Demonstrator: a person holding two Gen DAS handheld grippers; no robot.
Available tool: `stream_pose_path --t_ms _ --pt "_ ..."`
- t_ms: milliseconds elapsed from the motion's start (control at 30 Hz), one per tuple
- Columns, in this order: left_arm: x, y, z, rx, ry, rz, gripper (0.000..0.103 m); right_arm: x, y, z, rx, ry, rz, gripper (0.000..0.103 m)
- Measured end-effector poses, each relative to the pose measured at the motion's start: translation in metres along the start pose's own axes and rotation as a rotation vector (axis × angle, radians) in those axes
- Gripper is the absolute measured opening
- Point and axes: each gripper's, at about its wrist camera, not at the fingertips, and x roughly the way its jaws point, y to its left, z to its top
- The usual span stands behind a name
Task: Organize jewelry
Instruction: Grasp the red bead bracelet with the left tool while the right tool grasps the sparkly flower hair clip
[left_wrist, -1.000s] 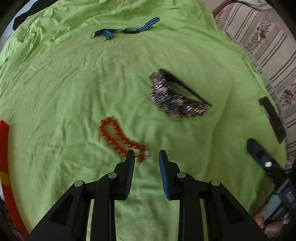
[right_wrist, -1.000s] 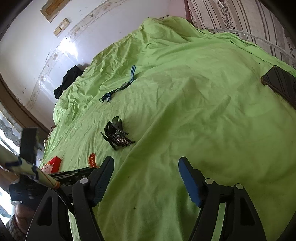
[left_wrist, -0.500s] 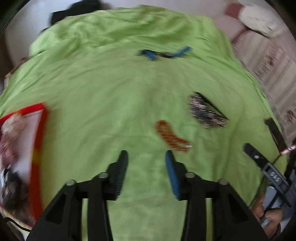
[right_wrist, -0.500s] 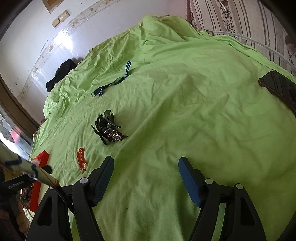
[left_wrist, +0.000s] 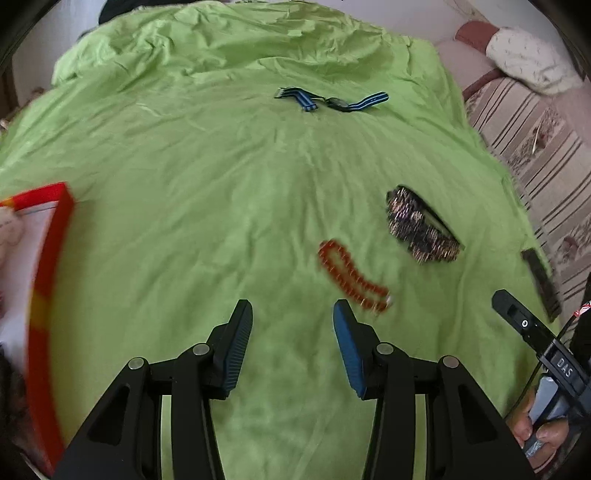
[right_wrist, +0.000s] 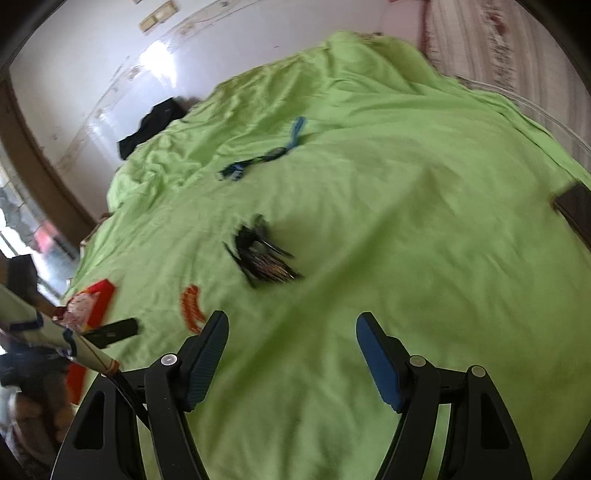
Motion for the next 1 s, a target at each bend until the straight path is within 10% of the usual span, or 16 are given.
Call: stream_pose_path --t_ms 300,733,833,1000 --pt "0.043 -0.012 0.012 -0.041 0.073 -0.124 0.032 0.060 0.033 0.039 -0.185 0.066 0.072 0.072" --pt "0.062 -0.043 0.022 0.030 0.035 -0.034 0.032 0.098 0.014 0.052 -0.181 0.081 0.043 0.075" --pt "0.062 -0.049 0.022 0.040 0.026 -0.010 0.013 0.103 0.008 0.054 -0.156 0.099 0.054 0.047" --pt "0.050 -0.052 0.021 0.027 0.018 -0.046 0.007 0.097 0.005 0.056 -0.131 0.088 0.085 0.045"
